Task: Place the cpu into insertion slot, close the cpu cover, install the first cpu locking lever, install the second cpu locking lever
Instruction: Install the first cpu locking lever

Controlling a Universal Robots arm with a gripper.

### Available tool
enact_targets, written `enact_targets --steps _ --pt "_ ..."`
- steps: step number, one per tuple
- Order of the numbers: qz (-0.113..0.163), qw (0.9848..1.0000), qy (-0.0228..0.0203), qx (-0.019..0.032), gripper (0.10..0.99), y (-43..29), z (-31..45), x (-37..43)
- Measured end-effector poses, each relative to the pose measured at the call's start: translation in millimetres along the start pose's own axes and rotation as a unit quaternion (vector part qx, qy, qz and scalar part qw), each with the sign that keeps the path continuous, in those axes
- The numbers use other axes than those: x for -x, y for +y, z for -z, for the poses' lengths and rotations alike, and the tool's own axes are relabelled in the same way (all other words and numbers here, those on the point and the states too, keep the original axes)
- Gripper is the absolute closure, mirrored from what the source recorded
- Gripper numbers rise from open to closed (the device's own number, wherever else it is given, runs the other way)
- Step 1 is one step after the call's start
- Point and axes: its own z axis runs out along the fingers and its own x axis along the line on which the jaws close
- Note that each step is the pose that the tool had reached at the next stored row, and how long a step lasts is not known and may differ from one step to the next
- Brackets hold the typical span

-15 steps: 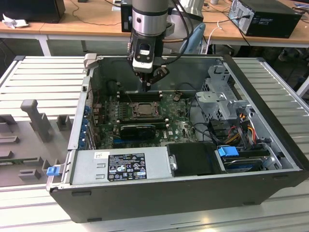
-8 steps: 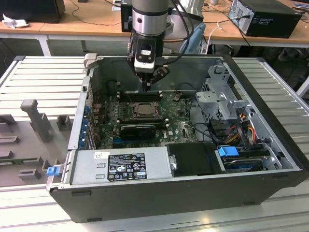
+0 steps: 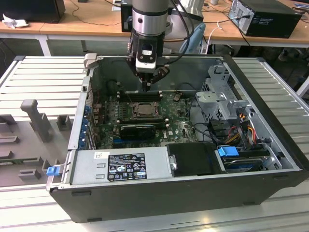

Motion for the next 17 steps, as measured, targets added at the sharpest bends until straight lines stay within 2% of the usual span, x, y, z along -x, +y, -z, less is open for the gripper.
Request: enact_targets --steps 17 --pt "0.050 0.9987 0.0014 -0.0009 0.980 0.0 0.0 0.0"
